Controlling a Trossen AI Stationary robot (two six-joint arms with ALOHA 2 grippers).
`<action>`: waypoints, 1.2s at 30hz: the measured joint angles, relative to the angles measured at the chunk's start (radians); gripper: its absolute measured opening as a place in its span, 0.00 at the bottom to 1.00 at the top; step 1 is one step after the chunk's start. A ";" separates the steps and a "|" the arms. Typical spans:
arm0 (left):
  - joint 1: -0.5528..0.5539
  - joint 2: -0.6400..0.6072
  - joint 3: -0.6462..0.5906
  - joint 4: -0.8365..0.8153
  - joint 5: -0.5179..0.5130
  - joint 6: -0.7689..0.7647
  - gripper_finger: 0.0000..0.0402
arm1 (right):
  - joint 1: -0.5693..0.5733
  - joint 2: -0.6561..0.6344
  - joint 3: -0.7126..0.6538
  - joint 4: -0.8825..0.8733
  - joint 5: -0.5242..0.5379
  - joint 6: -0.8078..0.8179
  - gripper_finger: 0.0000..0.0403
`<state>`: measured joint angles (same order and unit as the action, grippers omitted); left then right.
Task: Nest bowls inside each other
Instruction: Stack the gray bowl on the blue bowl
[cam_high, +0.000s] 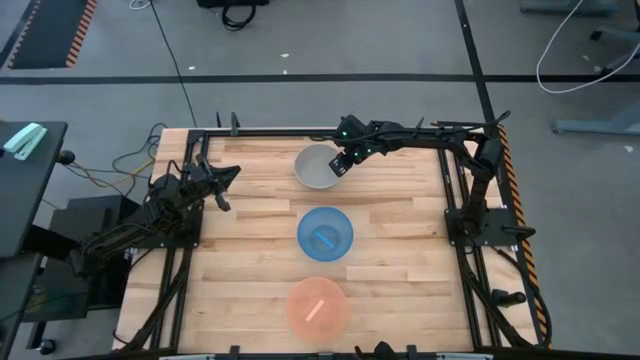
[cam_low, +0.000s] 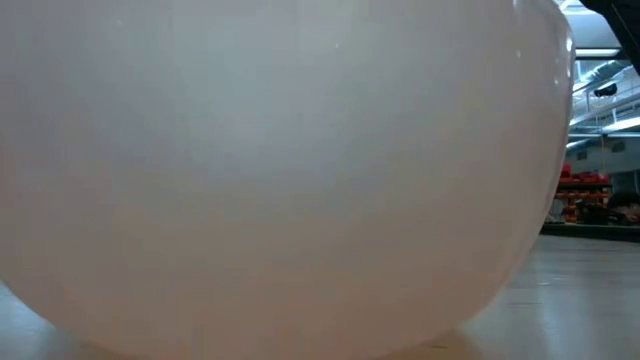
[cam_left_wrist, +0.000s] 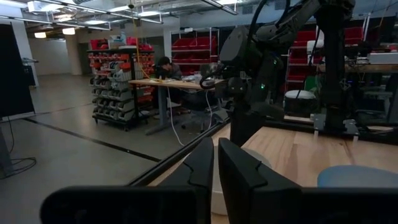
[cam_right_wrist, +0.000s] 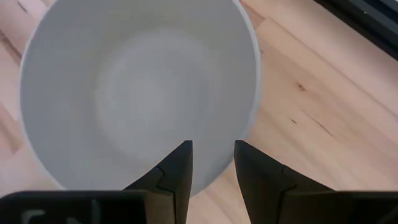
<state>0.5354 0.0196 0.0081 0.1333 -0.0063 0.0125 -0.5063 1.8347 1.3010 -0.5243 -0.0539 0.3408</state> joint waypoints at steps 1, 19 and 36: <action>0.000 0.000 0.000 0.000 0.000 0.000 0.07 | 0.000 0.000 0.000 0.000 0.000 0.002 0.31; 0.000 0.000 0.000 -0.005 0.000 0.000 0.08 | -0.008 0.077 -0.001 0.023 0.048 0.032 0.31; 0.000 0.000 0.000 -0.010 0.000 -0.001 0.07 | -0.052 0.082 0.002 0.041 0.039 0.035 0.02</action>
<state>0.5350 0.0196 0.0078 0.1238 -0.0063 0.0113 -0.5585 1.9168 1.3033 -0.4831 -0.0151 0.3754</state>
